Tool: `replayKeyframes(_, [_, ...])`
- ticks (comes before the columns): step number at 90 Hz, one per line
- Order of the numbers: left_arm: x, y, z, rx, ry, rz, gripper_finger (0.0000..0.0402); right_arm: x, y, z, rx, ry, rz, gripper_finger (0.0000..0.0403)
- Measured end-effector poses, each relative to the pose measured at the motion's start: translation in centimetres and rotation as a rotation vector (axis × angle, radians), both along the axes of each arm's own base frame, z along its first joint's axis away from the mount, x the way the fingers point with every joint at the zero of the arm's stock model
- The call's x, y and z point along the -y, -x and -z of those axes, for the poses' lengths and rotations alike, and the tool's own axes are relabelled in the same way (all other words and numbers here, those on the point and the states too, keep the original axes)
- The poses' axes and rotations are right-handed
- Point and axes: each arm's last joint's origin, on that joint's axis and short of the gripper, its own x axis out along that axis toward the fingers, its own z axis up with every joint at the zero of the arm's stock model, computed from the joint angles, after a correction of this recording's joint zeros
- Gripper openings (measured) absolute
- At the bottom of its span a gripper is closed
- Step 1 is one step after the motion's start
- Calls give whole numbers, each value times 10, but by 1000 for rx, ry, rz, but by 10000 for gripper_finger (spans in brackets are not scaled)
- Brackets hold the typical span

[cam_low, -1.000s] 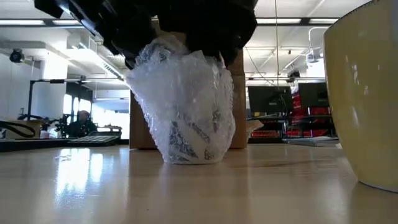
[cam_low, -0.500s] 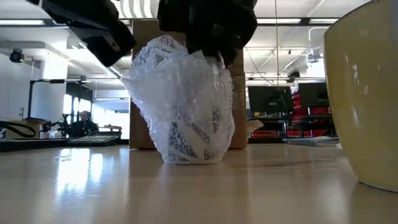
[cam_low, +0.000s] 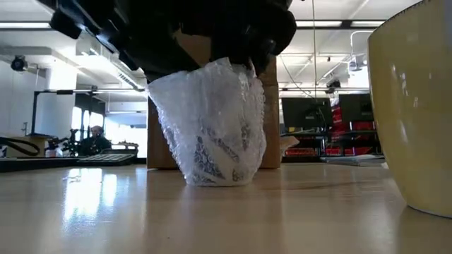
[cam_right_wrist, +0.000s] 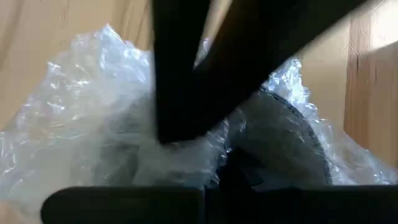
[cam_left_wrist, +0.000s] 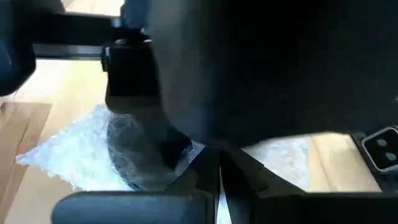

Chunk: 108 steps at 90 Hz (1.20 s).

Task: Wrap mug
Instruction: Wrap the blue mug with bubble wrap

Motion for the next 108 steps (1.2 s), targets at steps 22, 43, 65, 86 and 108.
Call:
replayKeyframes(22, [0, -2, 7, -24, 4, -27, 0, 3, 16, -47, 60, -23, -21, 7])
replayKeyframes(43, [0, -3, 5, -3, 16, -20, 0, 13, 47, -91, 38, 62, 21, 7])
replayKeyframes(65, [0, -2, 3, 4, 25, -11, 0, 27, 68, -50, -82, 260, 133, 7])
replayKeyframes(86, [0, -1, 1, 4, 30, -4, 0, 13, 66, -2, 78, -22, 69, 7])
replayKeyframes(108, [0, 0, 2, -3, 25, 15, 0, -5, 62, 12, 141, -119, 106, 7])
